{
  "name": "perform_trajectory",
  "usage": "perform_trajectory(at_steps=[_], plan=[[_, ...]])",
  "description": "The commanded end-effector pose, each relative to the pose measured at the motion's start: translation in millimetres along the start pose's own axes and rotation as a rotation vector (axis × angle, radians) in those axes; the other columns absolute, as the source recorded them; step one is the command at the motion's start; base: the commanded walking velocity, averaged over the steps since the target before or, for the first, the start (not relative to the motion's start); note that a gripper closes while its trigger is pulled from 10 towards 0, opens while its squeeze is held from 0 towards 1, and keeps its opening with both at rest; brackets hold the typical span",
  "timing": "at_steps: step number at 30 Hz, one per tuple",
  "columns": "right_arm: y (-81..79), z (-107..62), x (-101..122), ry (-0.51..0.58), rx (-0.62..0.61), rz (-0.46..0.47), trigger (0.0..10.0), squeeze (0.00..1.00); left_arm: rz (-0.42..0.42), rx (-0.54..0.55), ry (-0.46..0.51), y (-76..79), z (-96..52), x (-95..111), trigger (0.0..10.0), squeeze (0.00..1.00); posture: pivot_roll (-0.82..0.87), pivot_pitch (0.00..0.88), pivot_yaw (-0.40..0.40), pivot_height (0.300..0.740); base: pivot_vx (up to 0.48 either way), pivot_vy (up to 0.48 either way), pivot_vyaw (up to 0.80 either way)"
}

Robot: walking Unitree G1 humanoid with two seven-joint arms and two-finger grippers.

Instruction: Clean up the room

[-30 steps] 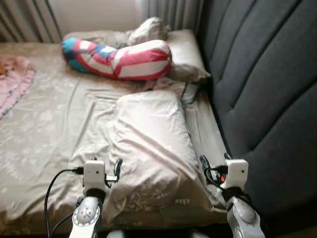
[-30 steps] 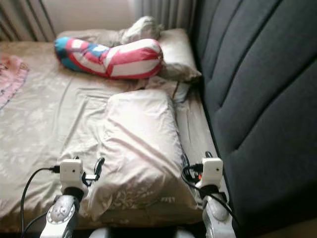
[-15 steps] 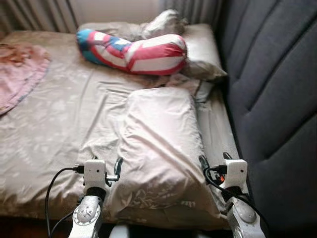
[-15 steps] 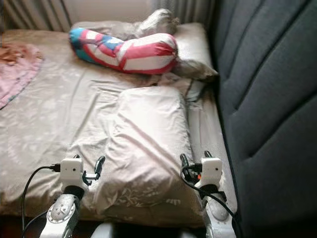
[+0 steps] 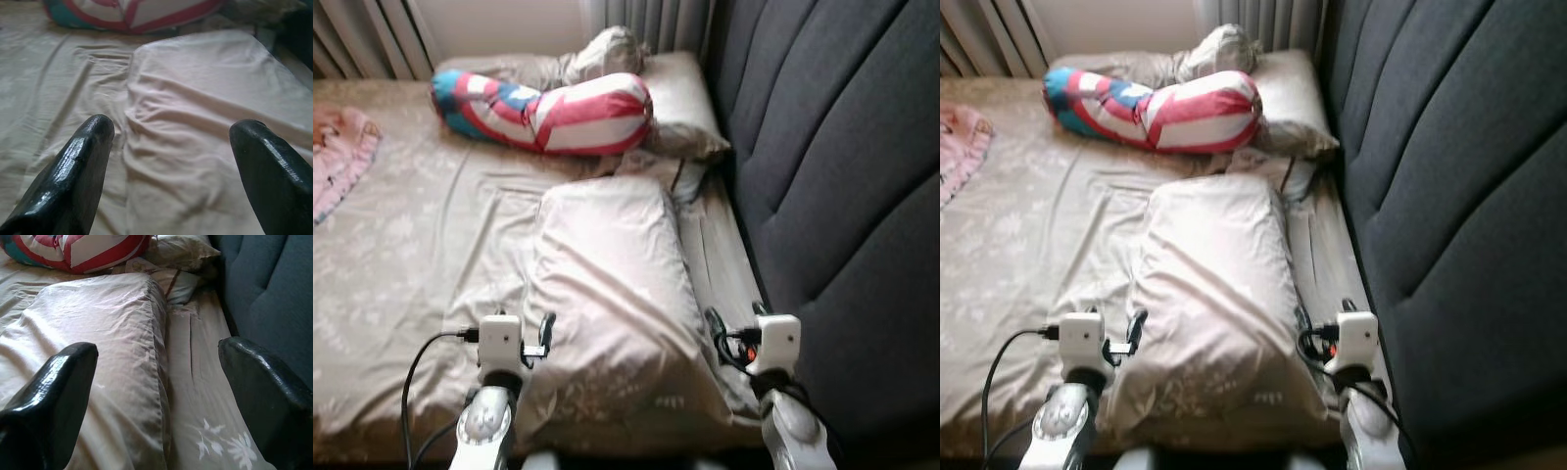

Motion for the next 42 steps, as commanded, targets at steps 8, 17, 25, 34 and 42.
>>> perform_trajectory(at_steps=[8, 17, 25, 34, 42], plan=[[-4.9, 0.7, 0.4, 0.001, 0.02, 0.012, 10.0, 0.0, 0.007, 0.003, -0.007, -3.2, -2.8, -1.4, 10.0, 0.0, -0.12, 0.1, -0.052, 0.672, 0.29, 0.0, 0.44], [-4.3, 1.6, -0.7, -0.007, 0.015, 0.017, 10.0, 0.0, 0.017, 0.002, -0.005, -3.5, 0.4, -0.3, 10.0, 0.0, -0.12, 0.1, -0.052, 0.672, 0.198, 0.0, 0.0], [-2.4, 11.1, -0.2, -0.025, 0.023, 0.009, 10.0, 0.0, -0.065, -0.03, -0.048, 2.2, 17.7, 0.5, 10.0, 0.0, -0.12, 0.104, -0.05, 0.672, 0.0, 0.0, 0.0], [5.0, 42.9, 11.0, -0.082, 0.0, 0.011, 10.0, 0.0, -0.102, -0.06, -0.109, 11.8, 56.0, 8.0, 10.0, 0.0, -0.13, 0.135, -0.047, 0.672, 0.0, 0.0, 0.0], [10.2, 66.4, 18.3, -0.171, -0.039, 0.053, 10.0, 0.0, -0.144, -0.075, -0.154, 18.8, 76.0, 16.2, 10.0, 0.2, -0.13, 0.212, -0.04, 0.672, 0.0, 0.0, 0.0]])
Point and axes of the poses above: a point about 5 cm out from each wrist's last joint towards the gripper, its own z axis pointing out of the wrist towards the gripper, its own x axis along the axis of the wrist's last joint, y = z × x, the point moved 4 cm from there along z, pointing out of the wrist towards the gripper, and after that the axes turned 9 degrees about -z, right-handed, at the moved point
